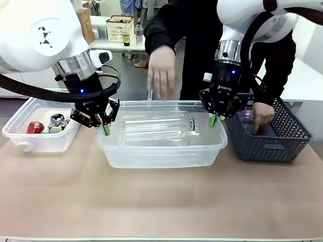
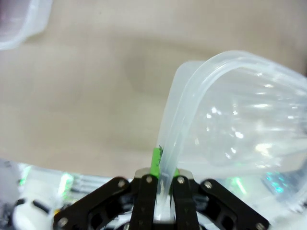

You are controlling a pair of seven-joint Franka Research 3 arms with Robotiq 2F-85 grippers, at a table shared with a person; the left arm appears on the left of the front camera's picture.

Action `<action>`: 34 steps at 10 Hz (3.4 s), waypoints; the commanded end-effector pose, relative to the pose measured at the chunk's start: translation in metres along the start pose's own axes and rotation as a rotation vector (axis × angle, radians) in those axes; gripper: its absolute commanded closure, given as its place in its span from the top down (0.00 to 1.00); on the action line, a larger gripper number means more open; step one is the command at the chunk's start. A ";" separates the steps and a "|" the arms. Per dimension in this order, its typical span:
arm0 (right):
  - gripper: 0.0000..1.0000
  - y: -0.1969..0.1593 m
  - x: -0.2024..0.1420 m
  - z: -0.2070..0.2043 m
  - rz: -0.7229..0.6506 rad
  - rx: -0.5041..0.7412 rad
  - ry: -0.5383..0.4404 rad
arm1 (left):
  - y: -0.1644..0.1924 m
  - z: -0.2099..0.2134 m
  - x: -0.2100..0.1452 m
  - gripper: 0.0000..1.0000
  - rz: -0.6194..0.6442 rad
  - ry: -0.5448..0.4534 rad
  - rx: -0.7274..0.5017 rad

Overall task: Sort the waste into each basket.
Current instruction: Offer the picked Organizing box to the human.

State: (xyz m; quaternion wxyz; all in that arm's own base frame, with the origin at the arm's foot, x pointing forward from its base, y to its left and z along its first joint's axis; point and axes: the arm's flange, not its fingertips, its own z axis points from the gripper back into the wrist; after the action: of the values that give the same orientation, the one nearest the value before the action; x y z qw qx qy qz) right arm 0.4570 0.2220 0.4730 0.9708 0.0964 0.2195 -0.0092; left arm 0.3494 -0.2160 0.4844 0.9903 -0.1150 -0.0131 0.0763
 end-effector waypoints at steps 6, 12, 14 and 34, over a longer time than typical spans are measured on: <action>0.00 -0.001 -0.003 0.002 0.007 0.010 0.008 | 0.000 0.001 0.000 0.00 0.042 -0.012 -0.007; 0.00 -0.001 -0.003 0.002 0.007 0.010 0.008 | 0.000 0.001 0.000 0.00 0.042 -0.012 -0.007; 0.00 -0.001 -0.003 0.002 0.007 0.010 0.008 | 0.000 0.001 0.000 0.00 0.042 -0.012 -0.007; 0.07 0.000 0.000 0.000 0.000 0.000 0.000 | 0.000 0.000 0.000 0.05 0.000 0.000 0.000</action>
State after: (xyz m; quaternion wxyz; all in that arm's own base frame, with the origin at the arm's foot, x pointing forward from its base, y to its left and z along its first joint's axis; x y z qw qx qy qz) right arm 0.4571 0.2220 0.4726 0.9707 0.0961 0.2199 -0.0092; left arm 0.3491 -0.2166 0.4840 0.9905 -0.1148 -0.0126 0.0743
